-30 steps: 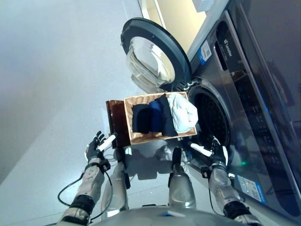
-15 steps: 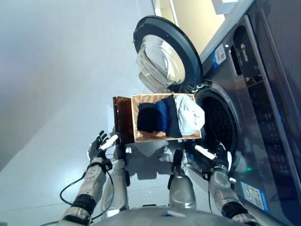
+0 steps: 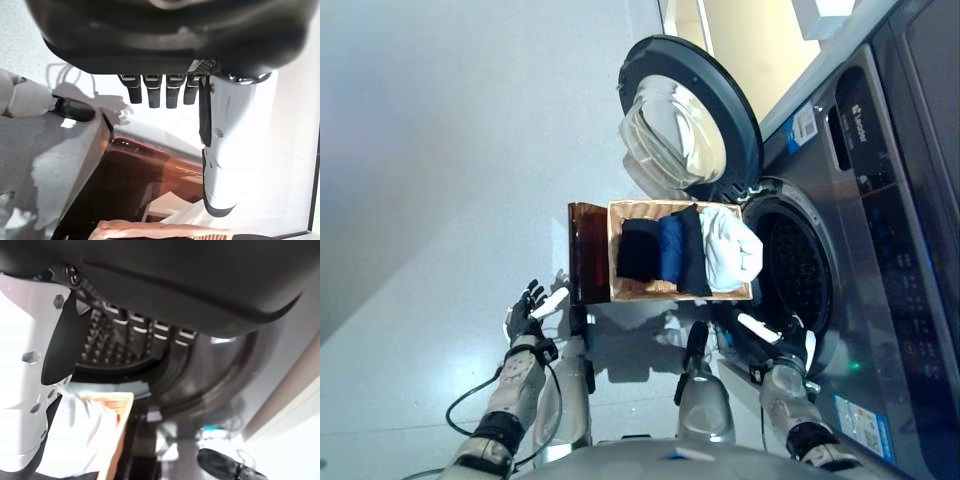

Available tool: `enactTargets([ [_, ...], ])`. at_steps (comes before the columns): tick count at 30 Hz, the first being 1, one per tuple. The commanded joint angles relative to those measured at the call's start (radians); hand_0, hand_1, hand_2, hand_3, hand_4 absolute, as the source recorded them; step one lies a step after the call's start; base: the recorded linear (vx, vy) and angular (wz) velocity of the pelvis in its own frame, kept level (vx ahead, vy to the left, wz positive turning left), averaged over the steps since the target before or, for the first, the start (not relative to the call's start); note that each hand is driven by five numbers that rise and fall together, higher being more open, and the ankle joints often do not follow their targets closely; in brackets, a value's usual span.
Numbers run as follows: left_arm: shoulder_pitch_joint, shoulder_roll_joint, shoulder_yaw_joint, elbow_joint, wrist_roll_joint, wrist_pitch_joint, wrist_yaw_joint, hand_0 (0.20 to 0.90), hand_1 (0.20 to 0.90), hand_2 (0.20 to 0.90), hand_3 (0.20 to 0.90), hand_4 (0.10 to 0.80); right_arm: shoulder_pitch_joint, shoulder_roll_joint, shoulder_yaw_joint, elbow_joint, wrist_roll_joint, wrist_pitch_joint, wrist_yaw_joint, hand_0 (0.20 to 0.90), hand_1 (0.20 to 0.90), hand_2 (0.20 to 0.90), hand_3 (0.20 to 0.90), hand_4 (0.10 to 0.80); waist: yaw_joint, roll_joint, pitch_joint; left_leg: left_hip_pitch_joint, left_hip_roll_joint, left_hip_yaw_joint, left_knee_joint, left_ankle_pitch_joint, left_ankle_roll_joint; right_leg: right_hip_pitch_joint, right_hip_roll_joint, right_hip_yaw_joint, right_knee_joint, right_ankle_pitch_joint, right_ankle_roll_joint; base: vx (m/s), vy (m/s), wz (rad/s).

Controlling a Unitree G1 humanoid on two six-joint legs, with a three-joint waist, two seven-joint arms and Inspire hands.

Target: Pick up the clothes and place them into the washing machine

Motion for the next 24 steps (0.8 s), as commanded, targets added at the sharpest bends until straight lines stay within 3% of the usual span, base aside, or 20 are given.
enactTargets([
  [1, -0.054, 0.033, -0.043, 0.015, 0.031, -0.056, 0.011, 0.9, 0.9, 0.9, 0.9, 0.8, -0.25, 0.063, 0.173, 0.058, -0.081, 0.062, 0.163, 0.9, 0.9, 0.9, 0.9, 0.8, 0.07, -0.026, -0.038, 0.04, 0.006, 0.01, 0.107, -0.119, -0.046, 0.01, -0.115, 0.029, 0.046, 0.14, 0.051, 0.015, 0.078, -0.07],
  [6, -0.06, 0.027, -0.05, 0.025, 0.033, -0.054, 0.015, 0.9, 0.9, 0.9, 0.9, 0.8, -0.222, 0.079, 0.176, 0.076, -0.093, 0.065, 0.155, 0.9, 0.9, 0.9, 0.9, 0.8, 0.048, -0.033, -0.043, 0.071, -0.003, 0.036, 0.108, -0.138, -0.036, 0.0, -0.12, 0.055, 0.048, 0.161, 0.051, -0.006, 0.073, -0.19],
  [12, -0.061, 0.039, -0.058, 0.01, 0.04, -0.058, 0.036, 0.9, 0.9, 0.9, 0.9, 0.8, -0.169, 0.072, 0.104, 0.041, -0.05, 0.044, 0.095, 0.9, 0.9, 0.9, 0.9, 0.8, 0.007, -0.044, -0.051, 0.102, -0.019, 0.091, 0.119, -0.166, -0.023, -0.028, -0.129, 0.087, 0.054, 0.203, 0.051, -0.024, 0.084, -0.28],
  [24, -0.017, 0.058, 0.02, -0.002, 0.042, -0.051, 0.041, 0.9, 0.9, 0.9, 0.9, 0.8, 0.005, 0.031, -0.027, -0.079, -0.013, 0.021, 0.097, 0.9, 0.9, 0.9, 0.9, 0.8, -0.063, -0.067, -0.06, 0.147, -0.021, 0.165, 0.13, -0.19, -0.02, -0.053, -0.139, 0.117, 0.063, 0.243, 0.051, -0.018, 0.038, -0.18],
])
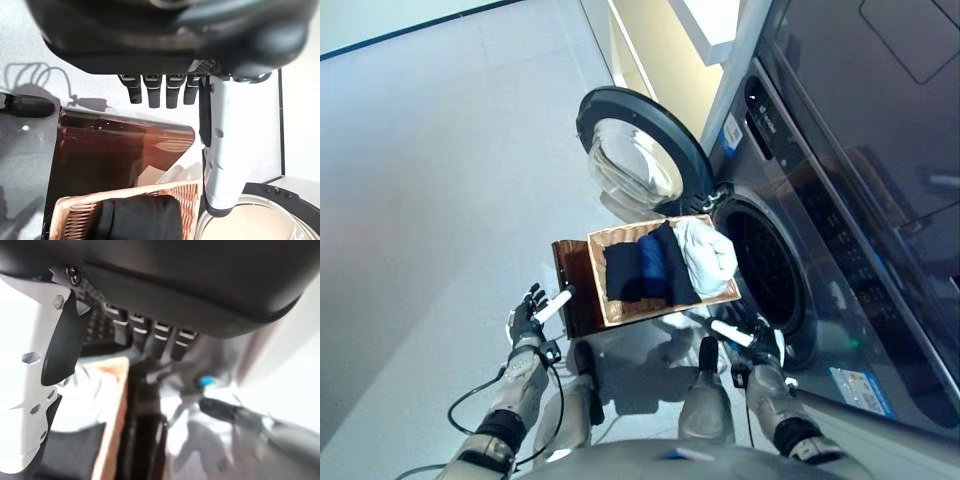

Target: Pick up the clothes and place them into the washing machine

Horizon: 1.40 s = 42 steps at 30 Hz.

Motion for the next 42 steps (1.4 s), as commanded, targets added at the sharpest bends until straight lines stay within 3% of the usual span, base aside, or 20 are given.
enactTargets([
  [1, -0.011, 0.053, 0.057, -0.037, 0.036, -0.052, 0.016, 0.9, 0.9, 0.9, 0.9, 0.8, 0.008, -0.024, -0.059, -0.108, 0.025, -0.046, -0.018, 0.9, 0.9, 0.9, 0.9, 0.8, -0.011, -0.055, 0.01, 0.015, 0.01, -0.013, 0.132, -0.145, -0.037, -0.029, -0.088, 0.001, 0.02, 0.221, 0.041, -0.007, 0.014, -0.07],
  [11, -0.023, 0.037, 0.067, -0.018, 0.034, -0.053, -0.001, 0.9, 0.9, 0.9, 0.9, 0.8, 0.011, -0.061, -0.025, -0.147, -0.057, -0.038, 0.015, 0.9, 0.9, 0.9, 0.9, 0.8, -0.024, -0.05, 0.007, 0.02, 0.004, -0.006, 0.114, -0.137, -0.04, -0.038, -0.087, 0.002, 0.014, 0.216, 0.041, 0.002, -0.003, -0.11],
  [22, -0.048, 0.024, 0.046, -0.001, 0.043, -0.05, -0.027, 0.9, 0.9, 0.9, 0.9, 0.8, -0.126, -0.112, 0.08, -0.133, -0.195, -0.012, 0.031, 0.9, 0.9, 0.9, 0.9, 0.8, 0.027, -0.031, 0.004, -0.024, -0.002, -0.051, 0.1, -0.11, -0.048, -0.024, -0.093, -0.058, 0.0, 0.199, 0.041, 0.011, -0.034, 0.07],
  [29, -0.05, 0.022, 0.036, 0.001, 0.035, -0.052, -0.027, 0.9, 0.9, 0.9, 0.9, 0.8, -0.192, -0.115, 0.099, -0.09, -0.222, 0.0, 0.003, 0.9, 0.9, 0.9, 0.9, 0.8, 0.053, -0.021, 0.002, -0.042, -0.003, -0.07, 0.085, -0.096, -0.051, -0.018, -0.093, -0.084, -0.008, 0.191, 0.041, 0.012, -0.016, 0.16],
  [35, -0.044, 0.027, 0.035, -0.043, 0.033, -0.063, 0.019, 0.9, 0.9, 0.9, 0.9, 0.8, -0.254, -0.118, 0.075, -0.099, -0.265, 0.027, -0.107, 0.9, 0.9, 0.9, 0.9, 0.8, 0.067, -0.016, 0.012, -0.072, 0.007, -0.086, 0.097, -0.089, -0.057, -0.02, -0.091, -0.099, -0.011, 0.182, 0.041, -0.006, -0.016, 0.16],
  [42, -0.041, 0.029, 0.041, -0.032, 0.042, -0.058, 0.032, 0.9, 0.9, 0.9, 0.9, 0.8, -0.22, -0.122, 0.081, -0.174, -0.287, 0.034, -0.11, 0.9, 0.9, 0.9, 0.9, 0.8, 0.062, -0.033, 0.018, -0.073, 0.015, -0.086, 0.108, -0.097, -0.058, -0.017, -0.083, -0.093, -0.007, 0.172, 0.041, 0.0, -0.003, 0.03],
])
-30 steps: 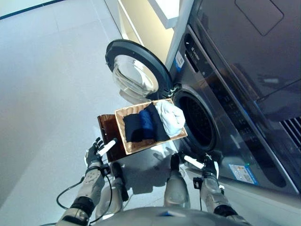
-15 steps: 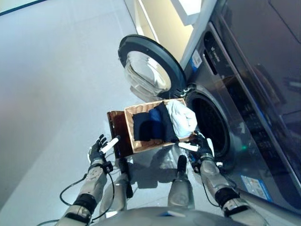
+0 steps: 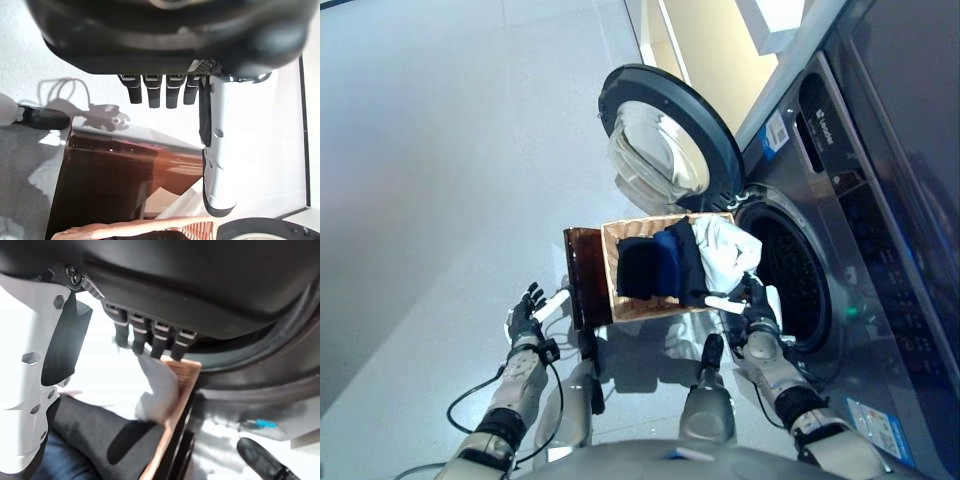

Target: Pick up the clothes and place them into the washing machine

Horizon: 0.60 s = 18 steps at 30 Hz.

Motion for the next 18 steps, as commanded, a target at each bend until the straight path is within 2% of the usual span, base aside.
enactTargets([
  [1, -0.029, 0.034, 0.035, -0.041, 0.035, -0.058, 0.02, 0.9, 0.9, 0.9, 0.9, 0.8, -0.069, -0.041, -0.011, -0.105, -0.048, -0.05, -0.041, 0.9, 0.9, 0.9, 0.9, 0.8, 0.013, -0.038, 0.007, -0.017, 0.031, -0.034, 0.129, -0.096, -0.062, -0.032, -0.066, 0.022, 0.052, 0.162, 0.024, 0.0, 0.0, 0.0],
  [10, -0.041, 0.035, 0.037, -0.068, 0.047, -0.055, 0.059, 0.9, 0.9, 0.9, 0.9, 0.8, -0.07, -0.03, -0.031, -0.076, -0.077, -0.015, -0.119, 0.9, 0.9, 0.9, 0.9, 0.8, 0.003, -0.032, 0.014, -0.03, 0.039, -0.03, 0.152, -0.102, -0.067, -0.039, -0.067, 0.03, 0.057, 0.153, 0.024, 0.0, 0.0, 0.0],
  [18, -0.028, 0.032, 0.047, -0.015, 0.04, -0.056, 0.044, 0.9, 0.9, 0.9, 0.9, 0.8, -0.015, -0.019, -0.038, -0.061, -0.008, -0.053, -0.066, 0.9, 0.9, 0.9, 0.9, 0.8, -0.004, -0.039, 0.011, -0.006, 0.048, -0.023, 0.16, -0.115, -0.067, -0.026, -0.058, 0.042, 0.067, 0.139, 0.024, 0.005, -0.001, -0.01],
])
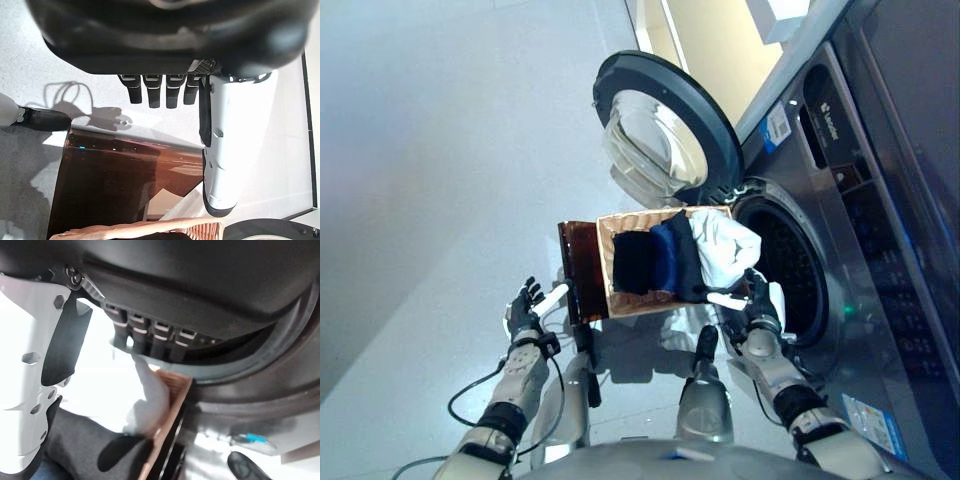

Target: Pick up the clothes and place them into the washing machine

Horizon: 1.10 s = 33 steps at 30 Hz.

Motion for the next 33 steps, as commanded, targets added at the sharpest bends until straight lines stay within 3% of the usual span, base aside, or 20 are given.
enactTargets([
  [1, -0.007, 0.029, 0.047, -0.005, 0.026, -0.057, 0.004, 0.9, 0.9, 0.9, 0.9, 0.8, -0.018, -0.031, -0.023, -0.053, 0.03, -0.059, -0.013, 0.9, 0.9, 0.9, 0.9, 0.8, 0.0, -0.014, -0.027, -0.011, 0.047, -0.035, 0.158, -0.112, -0.067, -0.026, -0.061, 0.037, 0.067, 0.139, 0.022, 0.015, -0.008, -0.08],
  [9, -0.014, 0.028, 0.037, -0.022, 0.024, -0.06, 0.009, 0.9, 0.9, 0.9, 0.9, 0.8, -0.047, -0.043, -0.054, -0.018, 0.05, -0.062, -0.056, 0.9, 0.9, 0.9, 0.9, 0.8, 0.004, -0.007, -0.036, -0.017, 0.042, -0.036, 0.146, -0.101, -0.07, -0.027, -0.061, 0.03, 0.059, 0.136, 0.022, 0.003, -0.001, -0.03],
  [23, -0.005, 0.026, 0.039, -0.008, 0.021, -0.053, -0.009, 0.9, 0.9, 0.9, 0.9, 0.8, 0.032, -0.02, -0.03, -0.054, 0.051, -0.075, -0.012, 0.9, 0.9, 0.9, 0.9, 0.8, -0.01, -0.02, -0.049, 0.008, 0.039, -0.031, 0.148, -0.116, -0.063, -0.01, -0.058, 0.041, 0.064, 0.138, 0.022, 0.0, 0.0, 0.0],
  [33, -0.006, 0.028, 0.036, -0.018, 0.013, -0.067, -0.002, 0.9, 0.9, 0.9, 0.9, 0.8, -0.058, -0.043, -0.034, -0.007, 0.044, -0.067, -0.046, 0.9, 0.9, 0.9, 0.9, 0.8, 0.007, -0.015, -0.043, -0.032, 0.031, -0.045, 0.159, -0.109, -0.063, -0.03, -0.064, 0.032, 0.056, 0.139, 0.022, 0.0, 0.0, 0.0],
])
